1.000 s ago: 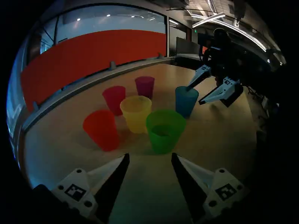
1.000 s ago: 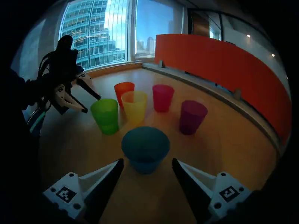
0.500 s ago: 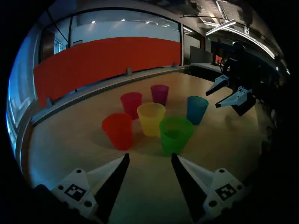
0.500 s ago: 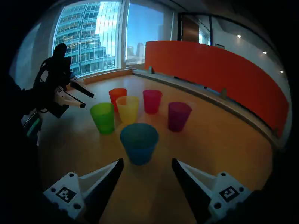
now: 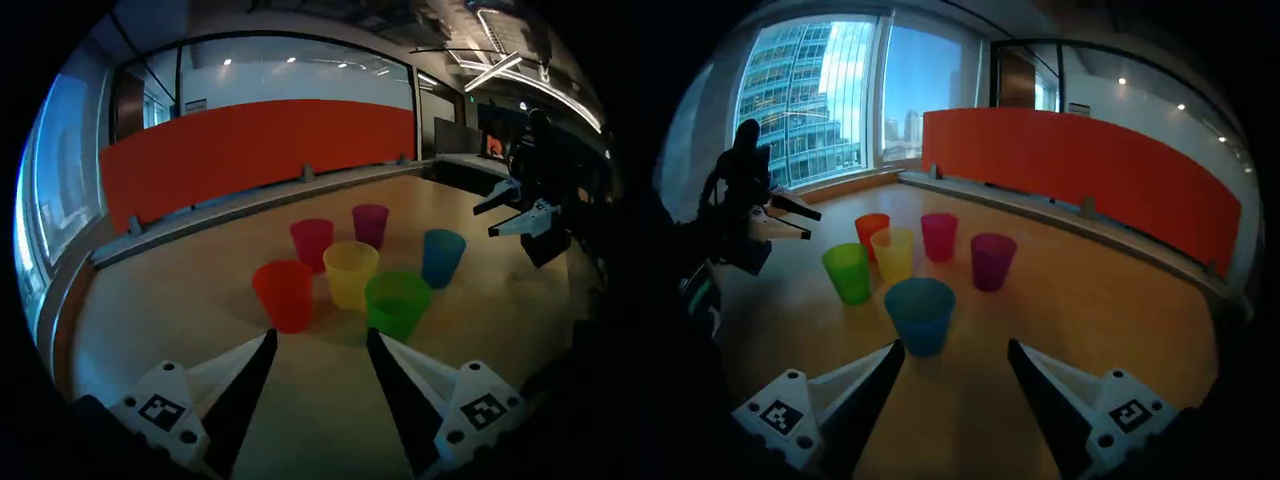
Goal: Pour water
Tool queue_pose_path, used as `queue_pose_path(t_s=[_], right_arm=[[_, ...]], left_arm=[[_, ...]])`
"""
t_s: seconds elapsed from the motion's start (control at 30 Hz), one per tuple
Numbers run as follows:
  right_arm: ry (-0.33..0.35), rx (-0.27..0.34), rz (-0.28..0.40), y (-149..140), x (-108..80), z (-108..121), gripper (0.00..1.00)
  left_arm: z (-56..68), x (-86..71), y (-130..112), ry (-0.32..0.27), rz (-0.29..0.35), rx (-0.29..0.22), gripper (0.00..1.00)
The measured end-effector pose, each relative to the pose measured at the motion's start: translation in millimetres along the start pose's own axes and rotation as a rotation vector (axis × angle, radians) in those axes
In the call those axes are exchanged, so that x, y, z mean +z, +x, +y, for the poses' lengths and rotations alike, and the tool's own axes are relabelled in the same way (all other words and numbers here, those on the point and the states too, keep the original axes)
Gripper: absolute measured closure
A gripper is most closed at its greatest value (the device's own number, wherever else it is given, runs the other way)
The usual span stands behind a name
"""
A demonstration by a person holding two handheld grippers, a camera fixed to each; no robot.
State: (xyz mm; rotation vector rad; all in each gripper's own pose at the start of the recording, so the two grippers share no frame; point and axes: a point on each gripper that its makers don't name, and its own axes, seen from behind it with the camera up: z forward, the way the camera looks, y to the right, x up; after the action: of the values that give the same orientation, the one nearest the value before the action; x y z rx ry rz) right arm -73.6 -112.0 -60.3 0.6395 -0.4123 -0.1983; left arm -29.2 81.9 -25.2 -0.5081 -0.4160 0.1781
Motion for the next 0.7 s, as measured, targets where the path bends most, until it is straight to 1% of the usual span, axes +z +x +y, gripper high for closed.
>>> queue_pose_path(t_s=[0.17, 0.4, 0.5, 0.7], right_arm=[[-0.054, 0.013, 0.031, 7, -5.6, 7, 0.0], [-0.157, 0.027, 0.081, 18, -10.5, 24, 0.0], [-0.205, 0.025, 0.107, 26, -13.7, 31, 0.0], [-0.27, 0.015, 0.169, 42, -18.5, 39, 0.0]], left_arm=[[-14.6, -3.5, 6, 0.06, 0.039, -0.035, 0.18], [-32.3, -5.1, 9, 0.143, 0.074, -0.069, 0.18], [-35.9, -4.7, 12, 0.159, 0.091, -0.081, 0.18], [-44.2, -8.8, 21, 0.213, 0.134, -0.079, 0.18]])
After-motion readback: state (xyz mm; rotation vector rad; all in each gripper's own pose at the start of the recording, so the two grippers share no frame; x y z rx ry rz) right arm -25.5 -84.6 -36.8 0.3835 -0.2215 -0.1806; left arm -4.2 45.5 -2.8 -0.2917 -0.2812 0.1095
